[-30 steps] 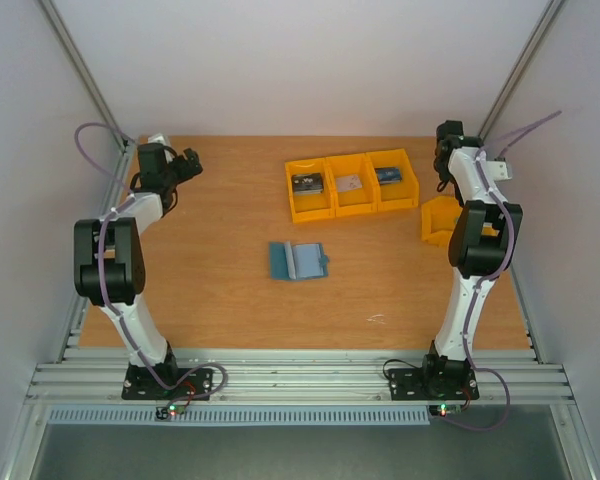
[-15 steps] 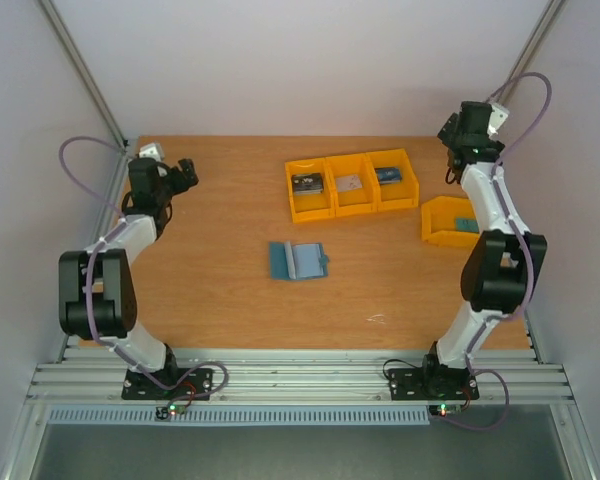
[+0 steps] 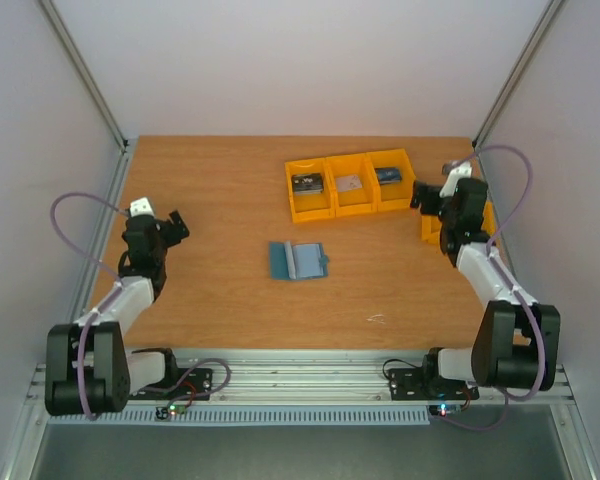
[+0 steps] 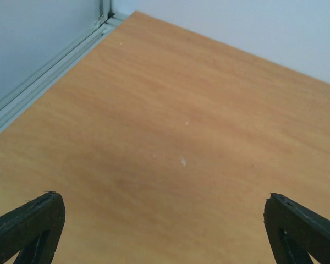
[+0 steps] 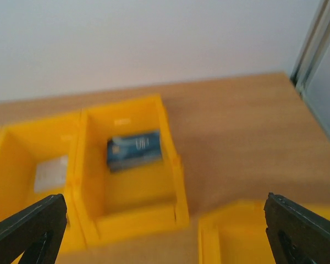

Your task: Take the credit cards out of the card holder

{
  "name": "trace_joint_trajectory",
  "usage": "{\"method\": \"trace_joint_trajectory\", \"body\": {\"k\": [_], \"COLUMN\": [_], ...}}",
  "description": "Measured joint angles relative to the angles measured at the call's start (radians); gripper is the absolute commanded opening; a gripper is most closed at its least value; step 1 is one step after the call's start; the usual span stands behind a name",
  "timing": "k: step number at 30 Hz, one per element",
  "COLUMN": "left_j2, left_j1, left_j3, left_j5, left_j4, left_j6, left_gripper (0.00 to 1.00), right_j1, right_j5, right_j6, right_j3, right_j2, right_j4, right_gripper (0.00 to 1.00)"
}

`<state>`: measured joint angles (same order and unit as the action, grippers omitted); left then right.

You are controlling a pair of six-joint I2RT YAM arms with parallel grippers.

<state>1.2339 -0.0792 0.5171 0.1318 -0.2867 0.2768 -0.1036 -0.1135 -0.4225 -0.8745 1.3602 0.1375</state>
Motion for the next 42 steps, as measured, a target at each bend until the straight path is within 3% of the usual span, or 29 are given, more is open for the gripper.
{"method": "trace_joint_trajectory", "body": {"k": [8, 12, 19, 24, 32, 42], "left_j2": [-0.119, -0.122, -0.074, 0.041, 0.293, 0.312], "left_j1": [0.000, 0.000, 0.000, 0.000, 0.068, 0.074], "left_j3": [-0.235, -0.281, -0.287, -0.268, -0.203, -0.134], "left_j5": [0.031, 0.044, 0.060, 0.020, -0.168, -0.187], "left_j4": [-0.093, -0.161, -0.322, -0.399, -0.545, -0.543], "left_j6": [-0.049, -0.058, -0.097, -0.127, -0.249, -0.293], "left_gripper": [0.99, 0.99, 0.99, 0.99, 0.99, 0.99], "right_j1": [-0.011, -0.011, -0.011, -0.014, -0.014, -0.014], "right_j5": [0.006, 0.006, -0.026, -0.093, -0.163, -0.175], "right_j6": [0.008, 0.014, 0.006, -0.008, -0.014, -0.015], "right_j3": [0.364, 0.477, 0.517, 0.514, 0.497, 0.497], "right_j2": [-0.085, -0.001, 0.193, 0.210, 0.225, 0.225], "right_j4": [0.171, 0.396, 0.795, 0.819, 0.767, 0.745], "right_gripper": [0.99, 0.98, 0.99, 0.98, 0.98, 0.99]}}
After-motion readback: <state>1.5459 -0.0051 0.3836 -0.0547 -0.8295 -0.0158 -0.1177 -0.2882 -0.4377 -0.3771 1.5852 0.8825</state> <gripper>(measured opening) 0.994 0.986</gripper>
